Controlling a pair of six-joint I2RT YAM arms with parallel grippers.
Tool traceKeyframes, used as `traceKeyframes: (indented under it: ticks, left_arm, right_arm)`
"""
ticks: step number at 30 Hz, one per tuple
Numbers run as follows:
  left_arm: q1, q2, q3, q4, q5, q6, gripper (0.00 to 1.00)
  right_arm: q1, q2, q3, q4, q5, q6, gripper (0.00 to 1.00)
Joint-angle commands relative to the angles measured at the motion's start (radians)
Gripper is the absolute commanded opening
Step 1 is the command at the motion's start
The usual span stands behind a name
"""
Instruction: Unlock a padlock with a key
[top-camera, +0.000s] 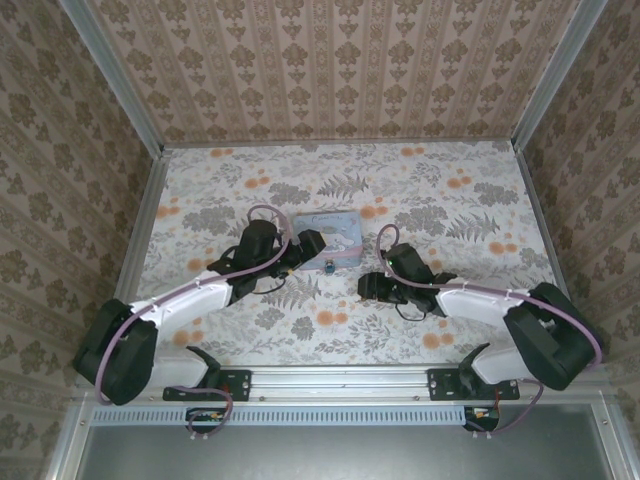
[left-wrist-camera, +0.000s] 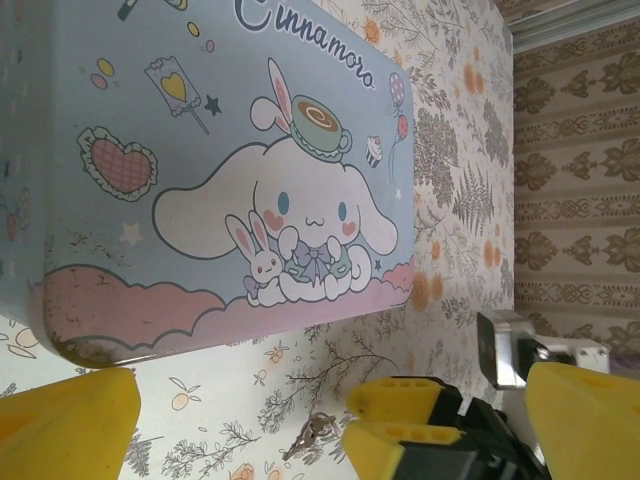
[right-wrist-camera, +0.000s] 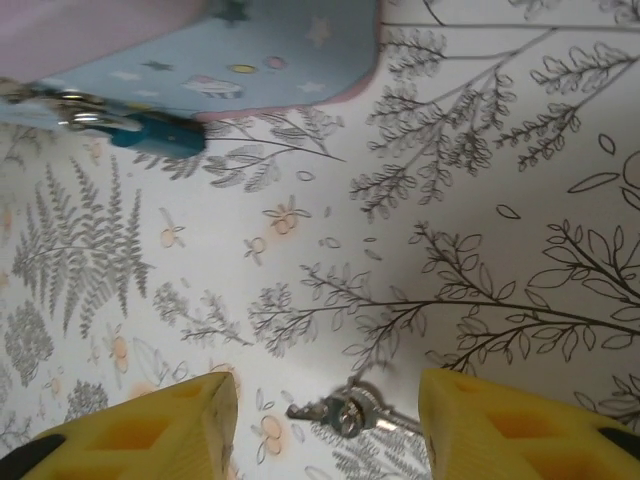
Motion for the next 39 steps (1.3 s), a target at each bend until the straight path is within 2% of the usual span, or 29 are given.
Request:
traceKeyframes:
  ticks: [1,5,10,14,18,24,39]
  left_arm:
    - [-0.004,-0.044,-0.003,-0.054,-0.036,0.042,1.00]
    - [-0.004,-0.089,0.009,-0.150,-0.120,0.064,1.00]
    - [0.000,-0.185,-0.068,-0.165,-0.264,-0.074,1.00]
    - [0.002,-0.255,-0.106,-0.183,-0.328,-0.087,1.00]
    - [0.003,-0.287,-0.095,-0.225,-0.343,-0.037,1.00]
    - [0.007,-0.283,-0.074,-0.257,-0.333,0.003,1.00]
    - [0.012,-0.259,-0.045,-0.302,-0.335,0.029,1.00]
  right_arm:
    - [0.012,-0.057,0.009,-0.115,0.053,-0.054,0.56]
    - [0.012,-0.054,0.041,-0.176,0.053,-0.132,0.60]
    - [0.012,0.000,0.080,-0.172,0.033,-0.159,0.61]
    - [0.018,0.041,0.112,-0.150,0.014,-0.166,0.61]
    - [0.026,0.125,0.141,-0.141,0.004,-0.174,0.61]
    - [0.047,0.166,0.141,-0.129,-0.019,-0.169,0.59]
    - [0.156,0.055,0.024,-0.193,-0.008,-0.093,0.50]
